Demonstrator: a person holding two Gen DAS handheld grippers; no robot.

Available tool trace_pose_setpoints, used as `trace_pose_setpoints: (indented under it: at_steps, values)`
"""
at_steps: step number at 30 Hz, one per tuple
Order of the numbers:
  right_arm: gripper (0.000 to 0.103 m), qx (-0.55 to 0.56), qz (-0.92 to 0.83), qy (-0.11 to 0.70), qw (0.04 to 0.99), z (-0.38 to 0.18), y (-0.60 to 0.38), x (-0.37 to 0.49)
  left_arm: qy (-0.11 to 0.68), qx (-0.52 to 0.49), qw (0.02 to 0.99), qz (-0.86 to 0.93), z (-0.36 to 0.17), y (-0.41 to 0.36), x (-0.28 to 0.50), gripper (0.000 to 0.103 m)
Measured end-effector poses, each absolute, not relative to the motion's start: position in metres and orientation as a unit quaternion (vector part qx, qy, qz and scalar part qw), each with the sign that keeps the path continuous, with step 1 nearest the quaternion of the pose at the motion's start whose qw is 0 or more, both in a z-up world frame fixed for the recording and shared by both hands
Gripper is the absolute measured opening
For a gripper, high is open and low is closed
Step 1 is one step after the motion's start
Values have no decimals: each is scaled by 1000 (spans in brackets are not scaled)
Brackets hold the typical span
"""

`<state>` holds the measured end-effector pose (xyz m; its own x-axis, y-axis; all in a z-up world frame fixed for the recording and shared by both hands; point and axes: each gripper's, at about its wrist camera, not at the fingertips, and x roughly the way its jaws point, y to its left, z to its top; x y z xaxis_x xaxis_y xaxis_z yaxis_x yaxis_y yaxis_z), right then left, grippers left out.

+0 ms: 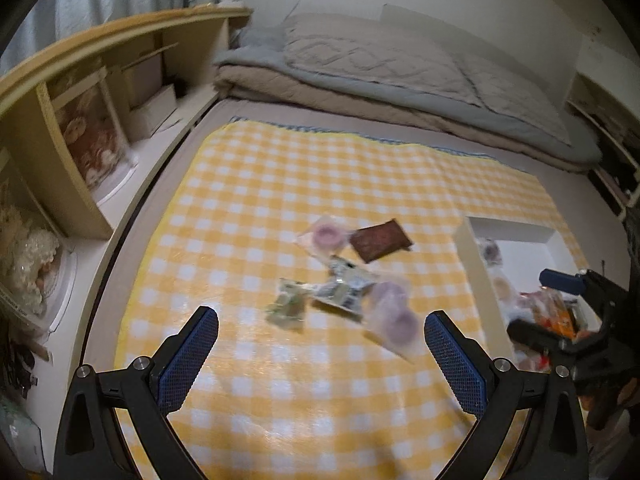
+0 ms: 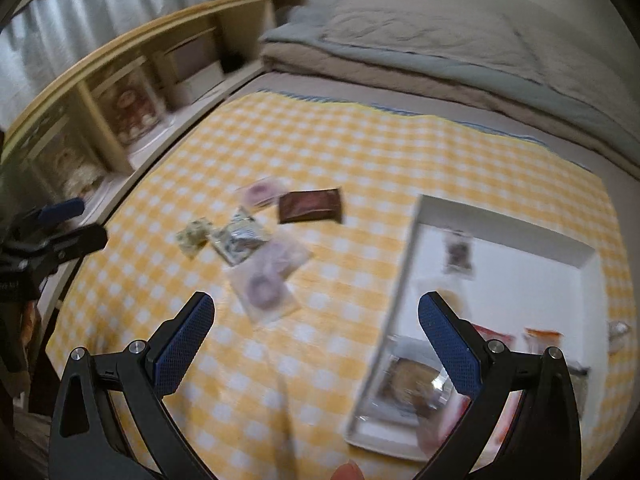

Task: Organize snacks
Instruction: 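Withdraw both grippers from the tray toward the remaining snacks, then grasp the green-leaf candy packet with left gripper while right grasps the purple ring cookie packet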

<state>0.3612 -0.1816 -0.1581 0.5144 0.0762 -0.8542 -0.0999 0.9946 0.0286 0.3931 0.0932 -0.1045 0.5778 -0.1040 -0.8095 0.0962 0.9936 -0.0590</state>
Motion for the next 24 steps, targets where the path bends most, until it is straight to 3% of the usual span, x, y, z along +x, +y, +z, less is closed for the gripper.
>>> trace_pose_setpoints:
  at_steps: [5, 12, 16, 21, 23, 24]
  values:
    - [103, -69, 111, 499, 856, -187, -153, 374, 461, 4, 887, -34, -126, 102, 424, 97]
    - [101, -106, 158, 523, 831, -231, -139, 394, 514, 7, 857, -40, -174, 97, 477, 70]
    - [84, -105, 172, 543, 815, -251, -134, 407, 543, 20, 838, -44, -203, 89, 506, 67]
    - [80, -108, 176, 558, 804, -271, -131, 418, 567, 37, 822, -33, -236, 82, 533, 67]
    - [76, -115, 172, 559, 803, -276, -131, 420, 575, 41, 816, -29, -247, 80, 538, 61]
    - [74, -118, 170, 561, 802, -279, -131, 421, 580, 41, 813, -25, -252, 80, 541, 53]
